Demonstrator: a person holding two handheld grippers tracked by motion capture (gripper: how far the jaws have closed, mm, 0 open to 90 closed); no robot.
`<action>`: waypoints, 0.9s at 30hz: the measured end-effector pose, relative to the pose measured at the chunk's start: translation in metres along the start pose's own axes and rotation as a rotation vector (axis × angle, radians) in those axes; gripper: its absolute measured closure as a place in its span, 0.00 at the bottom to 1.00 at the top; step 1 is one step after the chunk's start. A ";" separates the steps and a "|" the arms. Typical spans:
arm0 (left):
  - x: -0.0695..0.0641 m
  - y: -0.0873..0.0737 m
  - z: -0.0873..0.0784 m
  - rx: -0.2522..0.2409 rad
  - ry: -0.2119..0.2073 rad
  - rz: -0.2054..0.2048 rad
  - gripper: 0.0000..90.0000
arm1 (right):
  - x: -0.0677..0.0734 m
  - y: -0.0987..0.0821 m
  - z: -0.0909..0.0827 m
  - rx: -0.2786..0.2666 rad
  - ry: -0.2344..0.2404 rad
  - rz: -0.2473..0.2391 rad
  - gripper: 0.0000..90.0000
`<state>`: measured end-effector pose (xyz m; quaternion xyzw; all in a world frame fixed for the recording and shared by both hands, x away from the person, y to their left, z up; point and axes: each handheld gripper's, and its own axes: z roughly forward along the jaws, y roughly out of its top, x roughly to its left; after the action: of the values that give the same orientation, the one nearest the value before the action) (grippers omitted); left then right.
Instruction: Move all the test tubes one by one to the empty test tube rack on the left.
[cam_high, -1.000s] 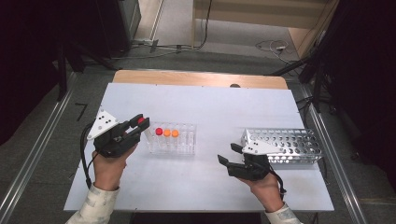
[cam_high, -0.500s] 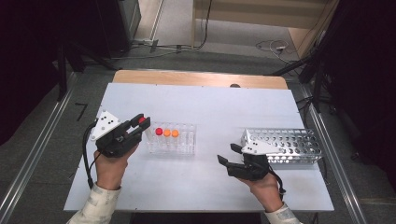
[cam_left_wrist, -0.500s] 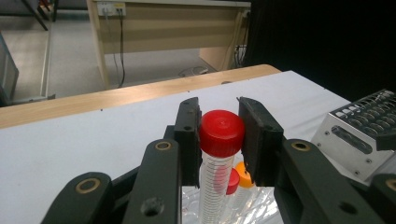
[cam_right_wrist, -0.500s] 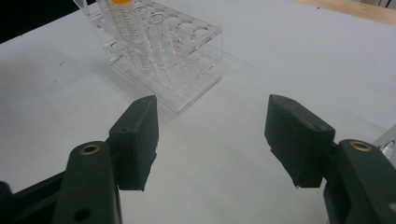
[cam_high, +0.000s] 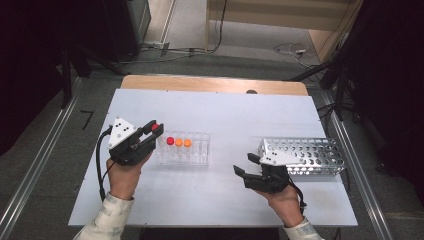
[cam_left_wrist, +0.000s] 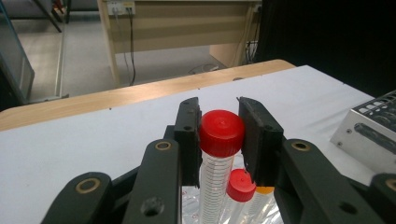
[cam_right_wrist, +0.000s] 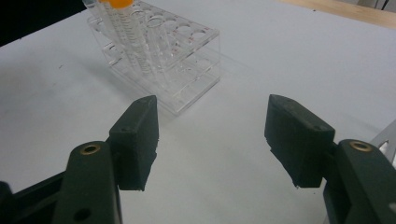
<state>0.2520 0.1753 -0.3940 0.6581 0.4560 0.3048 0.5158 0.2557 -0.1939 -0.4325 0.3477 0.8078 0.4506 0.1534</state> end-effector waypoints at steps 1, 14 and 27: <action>0.000 -0.002 0.002 0.004 0.002 0.000 0.78 | 0.000 0.000 0.000 0.003 0.000 0.002 0.37; -0.001 -0.019 0.010 0.041 0.031 0.003 0.78 | 0.000 -0.001 0.001 0.007 0.001 0.000 0.37; -0.002 -0.025 0.013 0.059 0.034 -0.012 0.78 | 0.000 -0.001 0.000 0.007 -0.005 -0.001 0.37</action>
<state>0.2551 0.1693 -0.4211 0.6651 0.4773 0.2993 0.4901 0.2556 -0.1941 -0.4336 0.3490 0.8091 0.4469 0.1545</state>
